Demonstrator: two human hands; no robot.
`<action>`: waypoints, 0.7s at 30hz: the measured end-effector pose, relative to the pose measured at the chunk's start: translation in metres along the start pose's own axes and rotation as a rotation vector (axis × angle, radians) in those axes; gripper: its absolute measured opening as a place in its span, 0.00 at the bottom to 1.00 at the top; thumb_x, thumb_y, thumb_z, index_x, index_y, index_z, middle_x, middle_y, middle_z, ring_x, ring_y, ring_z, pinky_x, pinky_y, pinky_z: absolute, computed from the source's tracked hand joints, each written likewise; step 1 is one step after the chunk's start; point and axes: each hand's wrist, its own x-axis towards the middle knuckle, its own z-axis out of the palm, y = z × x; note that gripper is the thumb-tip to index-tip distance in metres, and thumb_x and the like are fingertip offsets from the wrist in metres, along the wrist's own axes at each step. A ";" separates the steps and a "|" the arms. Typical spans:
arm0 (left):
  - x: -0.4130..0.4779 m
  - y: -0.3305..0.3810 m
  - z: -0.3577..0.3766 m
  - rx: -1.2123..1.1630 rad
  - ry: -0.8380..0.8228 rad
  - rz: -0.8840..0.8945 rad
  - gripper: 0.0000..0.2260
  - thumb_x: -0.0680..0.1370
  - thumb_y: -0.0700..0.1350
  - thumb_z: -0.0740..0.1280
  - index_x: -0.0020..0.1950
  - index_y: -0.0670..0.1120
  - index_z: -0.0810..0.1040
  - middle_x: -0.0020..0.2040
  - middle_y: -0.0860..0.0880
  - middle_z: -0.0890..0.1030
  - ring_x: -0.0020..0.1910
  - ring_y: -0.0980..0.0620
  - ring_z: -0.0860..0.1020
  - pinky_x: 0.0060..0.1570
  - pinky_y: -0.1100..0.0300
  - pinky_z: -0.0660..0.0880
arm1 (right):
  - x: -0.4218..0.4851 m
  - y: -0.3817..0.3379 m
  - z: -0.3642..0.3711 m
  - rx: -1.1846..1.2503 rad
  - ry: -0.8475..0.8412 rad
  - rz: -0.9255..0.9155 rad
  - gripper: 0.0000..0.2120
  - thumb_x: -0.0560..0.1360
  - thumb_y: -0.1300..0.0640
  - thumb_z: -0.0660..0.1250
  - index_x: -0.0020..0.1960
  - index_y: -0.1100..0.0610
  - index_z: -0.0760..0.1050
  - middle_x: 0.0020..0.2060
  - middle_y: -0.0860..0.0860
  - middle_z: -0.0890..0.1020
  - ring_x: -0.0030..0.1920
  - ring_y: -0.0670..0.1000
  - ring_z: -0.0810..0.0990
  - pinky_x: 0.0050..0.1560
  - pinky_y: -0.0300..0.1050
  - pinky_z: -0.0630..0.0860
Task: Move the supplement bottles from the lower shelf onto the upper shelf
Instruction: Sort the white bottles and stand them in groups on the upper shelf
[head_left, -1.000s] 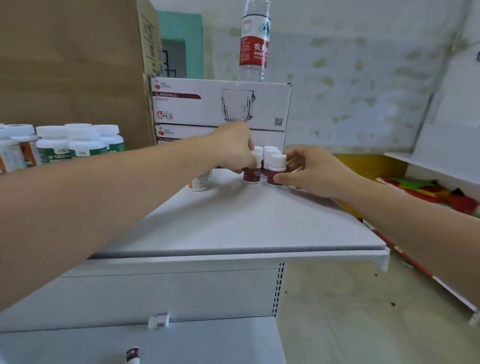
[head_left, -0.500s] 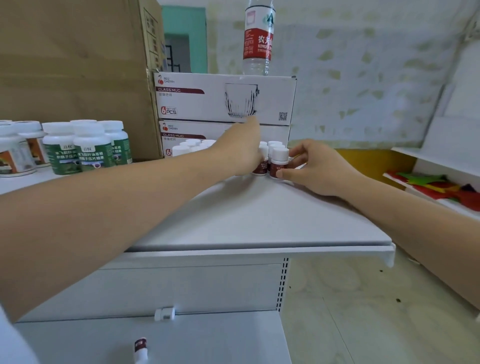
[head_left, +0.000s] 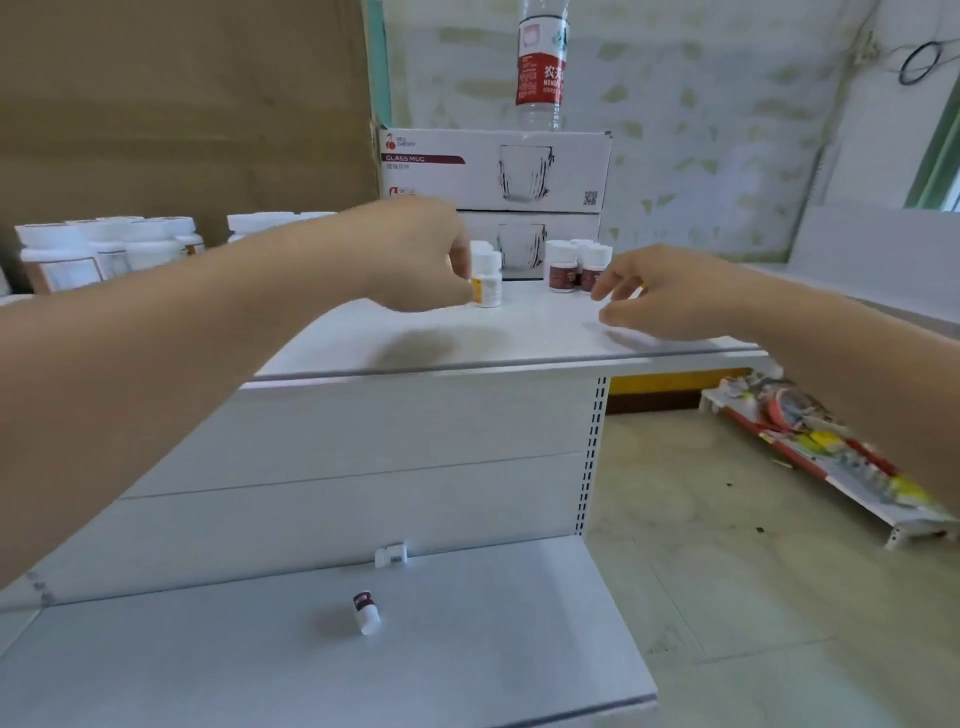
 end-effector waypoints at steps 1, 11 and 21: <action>-0.018 -0.010 -0.002 0.010 0.002 0.001 0.08 0.77 0.51 0.66 0.52 0.50 0.81 0.48 0.51 0.81 0.47 0.48 0.78 0.44 0.58 0.73 | -0.012 -0.013 0.001 -0.007 0.009 -0.002 0.12 0.78 0.51 0.65 0.61 0.49 0.76 0.56 0.49 0.78 0.55 0.51 0.76 0.52 0.44 0.68; -0.200 -0.105 0.002 0.025 0.041 0.022 0.07 0.77 0.57 0.64 0.50 0.57 0.78 0.46 0.59 0.80 0.46 0.53 0.77 0.48 0.53 0.78 | -0.119 -0.132 0.048 -0.001 -0.017 -0.029 0.09 0.77 0.49 0.64 0.55 0.47 0.77 0.45 0.42 0.79 0.47 0.47 0.77 0.47 0.44 0.73; -0.267 -0.199 0.130 -0.081 -0.425 -0.124 0.15 0.78 0.56 0.65 0.63 0.53 0.76 0.57 0.53 0.79 0.51 0.53 0.77 0.50 0.61 0.71 | -0.136 -0.151 0.173 -0.164 -0.613 -0.063 0.22 0.78 0.40 0.61 0.70 0.44 0.66 0.62 0.44 0.76 0.58 0.47 0.75 0.55 0.41 0.69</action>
